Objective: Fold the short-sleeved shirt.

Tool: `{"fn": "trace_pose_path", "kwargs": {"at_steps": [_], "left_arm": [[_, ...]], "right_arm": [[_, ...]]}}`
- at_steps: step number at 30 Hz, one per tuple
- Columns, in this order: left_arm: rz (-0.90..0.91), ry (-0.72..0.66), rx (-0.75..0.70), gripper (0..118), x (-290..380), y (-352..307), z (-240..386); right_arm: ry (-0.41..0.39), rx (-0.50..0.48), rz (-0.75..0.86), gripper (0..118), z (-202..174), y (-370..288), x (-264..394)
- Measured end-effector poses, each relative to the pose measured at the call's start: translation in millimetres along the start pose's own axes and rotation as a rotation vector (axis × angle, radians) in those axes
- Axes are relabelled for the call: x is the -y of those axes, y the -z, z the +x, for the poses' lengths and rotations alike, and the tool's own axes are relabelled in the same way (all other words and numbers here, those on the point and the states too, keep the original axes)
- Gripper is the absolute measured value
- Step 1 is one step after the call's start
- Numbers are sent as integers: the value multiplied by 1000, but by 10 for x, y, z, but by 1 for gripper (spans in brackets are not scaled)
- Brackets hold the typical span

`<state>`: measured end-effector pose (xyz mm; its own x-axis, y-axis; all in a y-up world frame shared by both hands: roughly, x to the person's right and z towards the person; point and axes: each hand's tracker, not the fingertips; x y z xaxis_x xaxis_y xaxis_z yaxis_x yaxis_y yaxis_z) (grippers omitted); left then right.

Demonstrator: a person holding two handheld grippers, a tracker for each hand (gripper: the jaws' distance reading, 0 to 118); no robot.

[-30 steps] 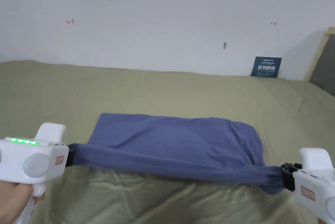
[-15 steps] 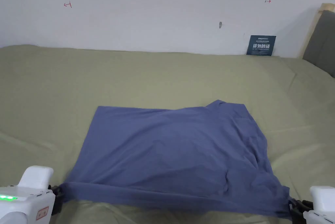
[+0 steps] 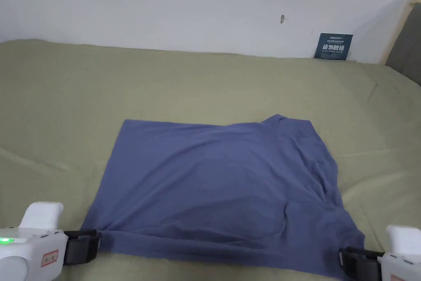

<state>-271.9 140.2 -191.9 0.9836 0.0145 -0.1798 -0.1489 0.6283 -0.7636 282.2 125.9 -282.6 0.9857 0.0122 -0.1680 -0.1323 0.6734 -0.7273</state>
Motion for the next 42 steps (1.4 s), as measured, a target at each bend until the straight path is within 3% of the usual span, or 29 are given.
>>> {"fn": "trace_pose_path", "kwargs": {"at_steps": [2, 3, 4, 5, 6, 8, 16, 19, 20, 22, 23, 27, 29, 30, 31, 32, 33, 34, 36, 38, 39, 42], "left_arm": [[32, -6, 5, 96, -52, -91, 1], [56, -15, 5, 84, -83, -141, 8], [80, -22, 10, 58, -120, -168, 4], [97, -23, 13, 23, -145, -198, 7], [113, -27, 12, 0, -169, -212, 9], [129, -46, 6, 0, -222, -230, 16], [43, -51, 21, 0, -194, -132, -106], [-47, -67, 62, 14, -121, 6, -185], [-57, -79, 61, 32, -111, 51, -186], [-109, -111, 65, 116, -46, 222, -219], [-88, -113, 55, 118, -14, 238, -226], [-116, -100, 21, 92, -13, 443, -276], [-132, -102, 22, 60, 29, 443, -242], [-136, -111, 51, 30, 48, 444, -253], [-137, -123, 69, 5, 57, 435, -243], [-134, -141, 82, 5, 50, 401, -211], [-146, -132, 75, 5, 52, 399, -204], [-145, -119, 72, 5, 65, 395, -197], [-141, -115, 65, 5, 52, 357, -157], [-139, -130, 69, 5, 54, 353, -171], [-137, -135, 67, 5, 51, 344, -175], [-133, -122, 68, 5, -10, 279, -143]], "right_arm": [[33, 1, 49, 108, 63, -52, -93], [48, 8, 84, 101, 74, -97, -148], [56, 7, 122, 74, 83, -144, -195], [55, 11, 149, 38, 46, -195, -224], [55, 15, 178, 0, 30, -228, -253], [58, 20, 230, 0, 4, -283, -290], [61, 14, 192, 0, 14, -262, -205], [48, 24, 156, 0, -78, -268, -124], [46, 27, 143, 0, -89, -255, -97], [42, 16, 104, 0, 2, -116, -52], [35, 14, 91, 0, 4, -93, -36], [18, 6, 40, 0, 61, 66, 38], [14, -3, 15, 3, 44, 103, 76], [17, -3, 11, 18, 52, 113, 94], [31, -31, -6, 70, 77, 131, 104], [48, -61, -43, 108, 93, 170, 113], [59, -78, -87, 117, 61, 191, 138], [66, -75, -8, 105, 63, 145, 152], [19, -26, -92, 87, 18, 220, 189], [-11, -1, -96, 23, -13, 295, 226], [-12, -9, -104, 4, -4, 293, 228], [-1, -32, -97, 3, 40, 238, 150]]}}
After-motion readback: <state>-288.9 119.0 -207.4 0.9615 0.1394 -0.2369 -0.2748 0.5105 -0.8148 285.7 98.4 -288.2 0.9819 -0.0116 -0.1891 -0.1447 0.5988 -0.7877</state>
